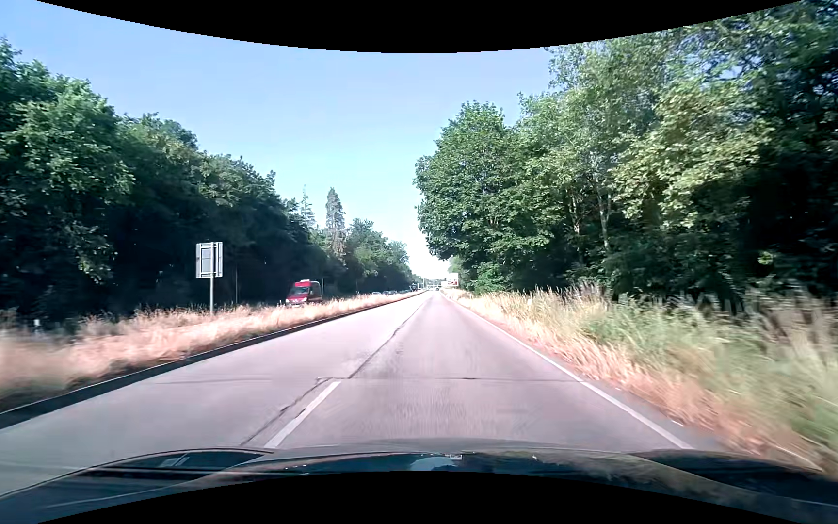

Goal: Follow the waypoints while adhering to traffic rules and regulations

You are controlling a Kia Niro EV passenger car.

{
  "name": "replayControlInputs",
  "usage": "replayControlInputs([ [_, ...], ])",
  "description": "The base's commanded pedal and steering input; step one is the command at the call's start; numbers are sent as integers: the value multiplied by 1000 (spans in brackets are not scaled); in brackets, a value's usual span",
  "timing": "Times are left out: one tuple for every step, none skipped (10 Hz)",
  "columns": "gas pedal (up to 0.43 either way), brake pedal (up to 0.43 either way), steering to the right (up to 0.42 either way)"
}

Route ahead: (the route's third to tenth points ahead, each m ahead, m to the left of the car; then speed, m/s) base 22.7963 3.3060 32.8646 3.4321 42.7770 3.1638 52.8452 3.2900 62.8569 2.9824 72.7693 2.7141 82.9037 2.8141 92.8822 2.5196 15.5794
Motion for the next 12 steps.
replayControlInputs([
  [209,0,-1],
  [209,0,-1],
  [209,0,0],
  [209,0,0],
  [209,0,0],
  [209,0,0],
  [209,0,0],
  [209,0,0],
  [209,0,0],
  [209,0,0],
  [209,0,0],
  [209,0,0],
])
